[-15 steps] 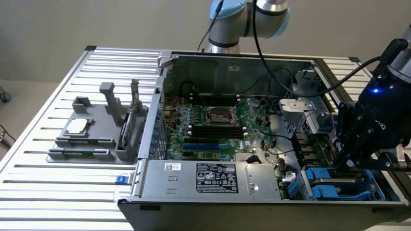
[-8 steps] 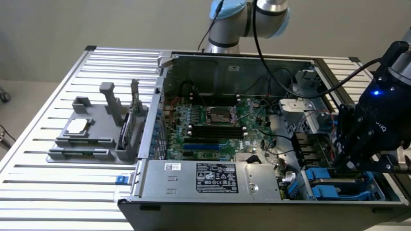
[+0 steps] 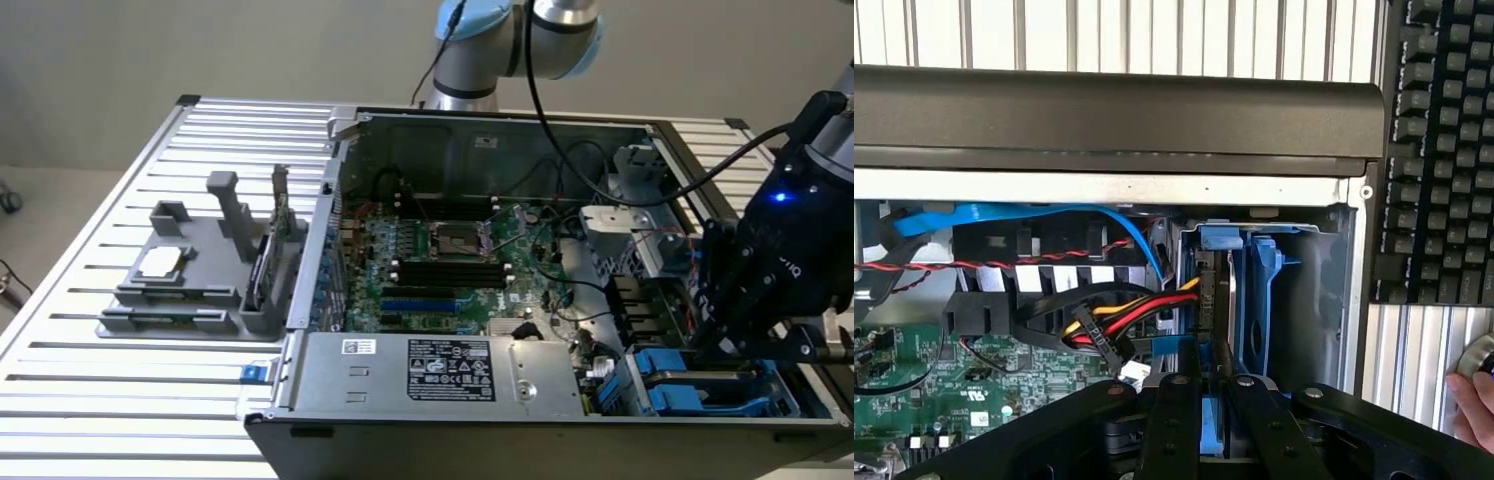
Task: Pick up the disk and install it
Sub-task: 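Insert the second disk wire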
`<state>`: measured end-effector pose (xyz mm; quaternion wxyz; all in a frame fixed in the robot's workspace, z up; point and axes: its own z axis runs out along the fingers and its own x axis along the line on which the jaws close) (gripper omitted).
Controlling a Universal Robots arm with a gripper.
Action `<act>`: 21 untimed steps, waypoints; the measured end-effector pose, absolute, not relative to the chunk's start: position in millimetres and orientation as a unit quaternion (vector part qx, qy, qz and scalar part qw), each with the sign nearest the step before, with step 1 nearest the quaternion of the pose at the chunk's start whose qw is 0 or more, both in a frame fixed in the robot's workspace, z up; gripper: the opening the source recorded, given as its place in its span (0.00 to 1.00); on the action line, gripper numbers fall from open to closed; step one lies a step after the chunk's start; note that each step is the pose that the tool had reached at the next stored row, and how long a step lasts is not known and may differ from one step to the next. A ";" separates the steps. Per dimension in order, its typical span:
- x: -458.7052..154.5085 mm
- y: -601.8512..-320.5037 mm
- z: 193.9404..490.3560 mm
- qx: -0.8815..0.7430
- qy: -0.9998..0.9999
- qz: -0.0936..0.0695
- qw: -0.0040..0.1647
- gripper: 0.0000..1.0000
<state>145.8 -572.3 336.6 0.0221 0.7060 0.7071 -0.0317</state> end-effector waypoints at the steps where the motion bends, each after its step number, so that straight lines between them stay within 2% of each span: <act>1: 145.8 -572.4 336.1 0.706 0.707 -0.032 0.022 0.16; 10: 145.8 -573.3 338.8 0.706 0.707 -0.031 0.022 0.18; 11: 145.8 -573.2 343.7 0.706 0.707 -0.031 0.022 0.25; 15: 145.2 -575.4 359.2 0.706 0.707 -0.031 0.022 0.25; 21: 122.8 -579.4 361.7 0.706 0.707 -0.030 0.020 0.25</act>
